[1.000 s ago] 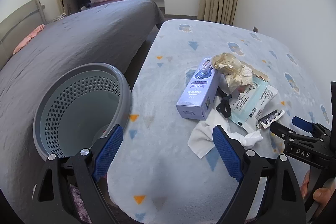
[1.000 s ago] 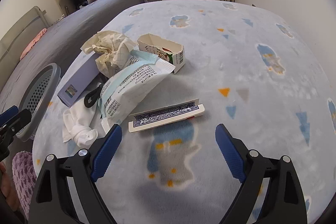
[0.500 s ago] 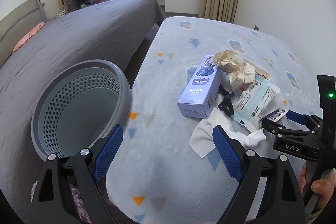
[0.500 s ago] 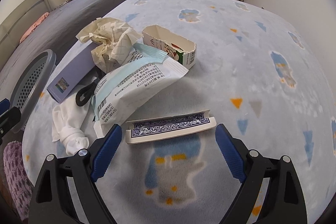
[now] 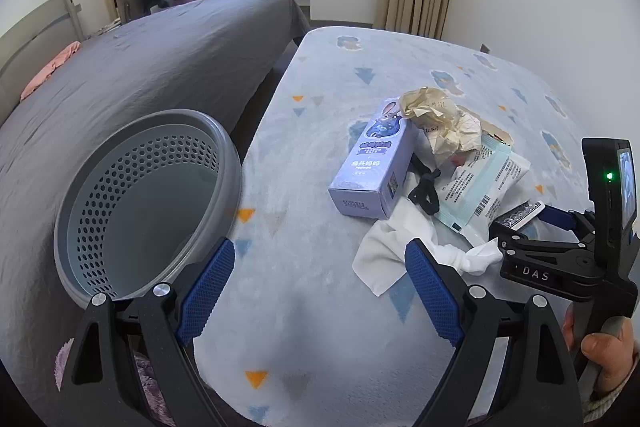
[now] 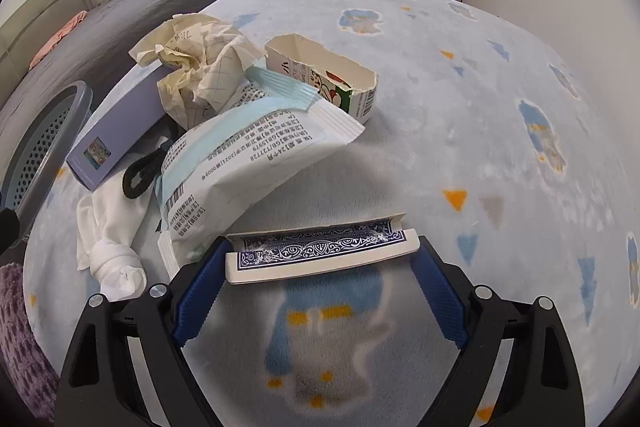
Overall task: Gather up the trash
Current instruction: 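Grasp the blue playing-card box with the right tool, then grasp the white tissue with the left tool while the right tool holds the card box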
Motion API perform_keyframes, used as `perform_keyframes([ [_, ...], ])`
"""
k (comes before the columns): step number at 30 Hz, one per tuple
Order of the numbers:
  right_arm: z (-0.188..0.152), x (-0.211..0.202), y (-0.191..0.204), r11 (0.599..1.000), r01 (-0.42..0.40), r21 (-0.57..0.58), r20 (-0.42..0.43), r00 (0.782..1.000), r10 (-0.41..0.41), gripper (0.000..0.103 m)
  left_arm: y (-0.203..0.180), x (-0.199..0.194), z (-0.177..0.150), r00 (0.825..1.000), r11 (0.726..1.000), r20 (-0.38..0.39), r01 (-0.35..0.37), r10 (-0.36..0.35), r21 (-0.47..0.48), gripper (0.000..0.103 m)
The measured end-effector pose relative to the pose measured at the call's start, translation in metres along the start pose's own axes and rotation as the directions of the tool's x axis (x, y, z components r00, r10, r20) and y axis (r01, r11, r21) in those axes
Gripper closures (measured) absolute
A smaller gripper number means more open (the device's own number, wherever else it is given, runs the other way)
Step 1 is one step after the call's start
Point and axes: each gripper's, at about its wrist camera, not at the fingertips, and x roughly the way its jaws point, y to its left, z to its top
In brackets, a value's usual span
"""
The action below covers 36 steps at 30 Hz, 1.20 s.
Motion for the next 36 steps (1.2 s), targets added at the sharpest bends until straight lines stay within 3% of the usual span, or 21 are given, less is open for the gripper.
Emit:
perform_keyframes([
  [9, -0.006, -0.009, 0.001, 1.000, 0.003, -0.002, 0.035, 0.999, -0.003, 0.019, -0.003, -0.001, -0.004, 1.000, 1.000, -0.010, 0.010, -0.010, -0.001, 0.018],
  [24, -0.022, -0.057, -0.030, 0.990, -0.026, 0.138, 0.142, 0.990, 0.006, 0.019, -0.036, 0.011, -0.008, 0.997, 0.999, -0.050, 0.051, -0.051, 0.006, 0.018],
  [36, -0.025, -0.080, -0.056, 0.979, -0.031, 0.201, 0.197, 0.980, -0.010, 0.019, -0.073, 0.048, 0.009, 0.995, 1.000, -0.094, 0.009, -0.010, -0.017, 0.018],
])
